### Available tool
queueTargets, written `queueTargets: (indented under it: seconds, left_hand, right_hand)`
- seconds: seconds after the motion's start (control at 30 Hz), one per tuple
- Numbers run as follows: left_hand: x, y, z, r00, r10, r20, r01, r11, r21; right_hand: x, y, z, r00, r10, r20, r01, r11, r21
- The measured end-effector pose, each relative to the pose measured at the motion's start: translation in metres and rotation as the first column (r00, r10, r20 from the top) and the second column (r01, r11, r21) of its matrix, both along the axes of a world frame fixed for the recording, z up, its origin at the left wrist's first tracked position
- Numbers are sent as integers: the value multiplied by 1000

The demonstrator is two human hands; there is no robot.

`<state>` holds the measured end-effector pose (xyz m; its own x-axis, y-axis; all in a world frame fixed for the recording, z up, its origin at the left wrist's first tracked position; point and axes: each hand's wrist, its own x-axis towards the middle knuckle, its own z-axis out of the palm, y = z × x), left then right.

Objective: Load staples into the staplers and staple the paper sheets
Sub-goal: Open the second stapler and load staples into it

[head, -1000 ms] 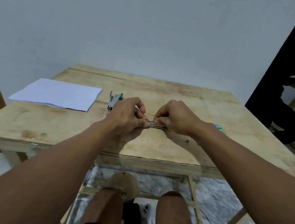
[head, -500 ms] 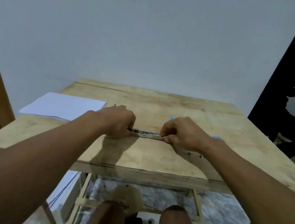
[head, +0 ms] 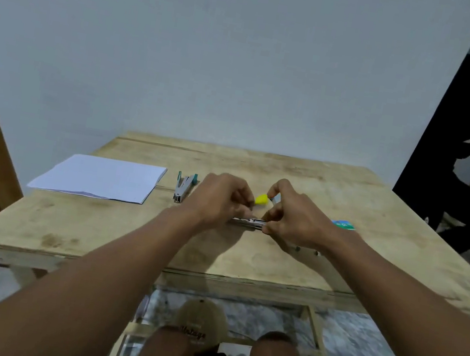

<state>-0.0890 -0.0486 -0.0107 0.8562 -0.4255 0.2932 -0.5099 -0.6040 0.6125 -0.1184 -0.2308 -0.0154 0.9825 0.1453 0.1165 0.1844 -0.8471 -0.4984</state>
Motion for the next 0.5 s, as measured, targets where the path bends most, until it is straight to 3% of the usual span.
queueTargets:
  seconds: [0.23,0.5]
  left_hand:
    - [2,-10,-5,998,19,62,-32,978,207]
    - [7,-14,-7,996,40,82,-59,965,256]
  right_hand:
    - [2,-1,-1,1000,-15,13,15,999,-37]
    - [0,0,1,999,-27,20,28,999,-25]
